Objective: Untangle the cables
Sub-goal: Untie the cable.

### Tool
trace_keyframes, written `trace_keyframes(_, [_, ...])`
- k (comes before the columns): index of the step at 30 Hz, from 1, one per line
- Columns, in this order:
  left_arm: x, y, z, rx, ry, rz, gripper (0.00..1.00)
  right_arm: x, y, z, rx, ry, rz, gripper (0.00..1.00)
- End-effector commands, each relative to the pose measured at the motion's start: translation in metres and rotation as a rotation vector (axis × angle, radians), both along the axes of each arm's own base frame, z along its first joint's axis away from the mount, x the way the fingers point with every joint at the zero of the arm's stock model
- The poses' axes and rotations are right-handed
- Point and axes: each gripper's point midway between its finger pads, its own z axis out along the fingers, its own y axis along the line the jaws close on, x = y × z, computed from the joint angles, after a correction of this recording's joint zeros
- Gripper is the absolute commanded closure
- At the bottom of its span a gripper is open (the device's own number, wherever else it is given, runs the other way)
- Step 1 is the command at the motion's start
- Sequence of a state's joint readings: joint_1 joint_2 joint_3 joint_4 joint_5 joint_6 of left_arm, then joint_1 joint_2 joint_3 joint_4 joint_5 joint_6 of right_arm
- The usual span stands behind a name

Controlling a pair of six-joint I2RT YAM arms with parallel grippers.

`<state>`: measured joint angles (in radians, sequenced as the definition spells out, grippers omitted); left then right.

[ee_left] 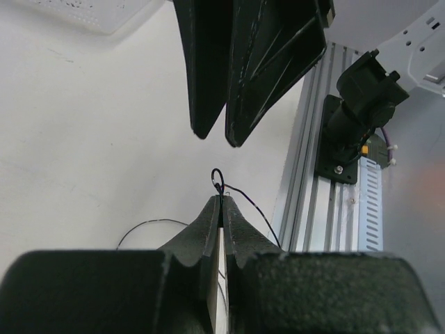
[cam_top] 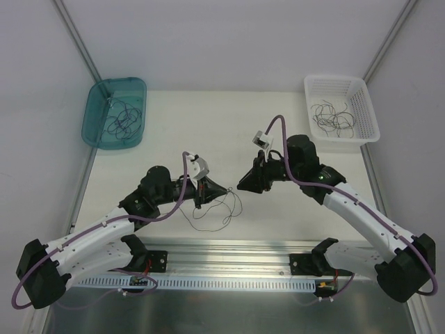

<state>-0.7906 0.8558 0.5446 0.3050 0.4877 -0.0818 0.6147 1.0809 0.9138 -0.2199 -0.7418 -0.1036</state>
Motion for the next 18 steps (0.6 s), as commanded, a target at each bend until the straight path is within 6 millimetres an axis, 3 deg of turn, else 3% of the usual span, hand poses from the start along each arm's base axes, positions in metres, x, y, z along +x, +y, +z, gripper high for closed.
trace_keyframes(1, [0.001, -0.008, 0.025, -0.118, -0.002, -0.011, 1.0, 0.0, 0.02, 0.023, 0.127, -0.017, 0.049, 0.65])
trace_keyframes(5, [0.005, -0.009, 0.033, -0.176, 0.002, 0.01, 1.0, 0.002, 0.027, 0.035, 0.19, -0.006, 0.035, 0.64])
trace_keyframes(18, [0.01, -0.006, 0.039, -0.211, -0.001, 0.051, 1.0, -0.001, 0.031, 0.033, 0.195, 0.006, 0.037, 0.73])
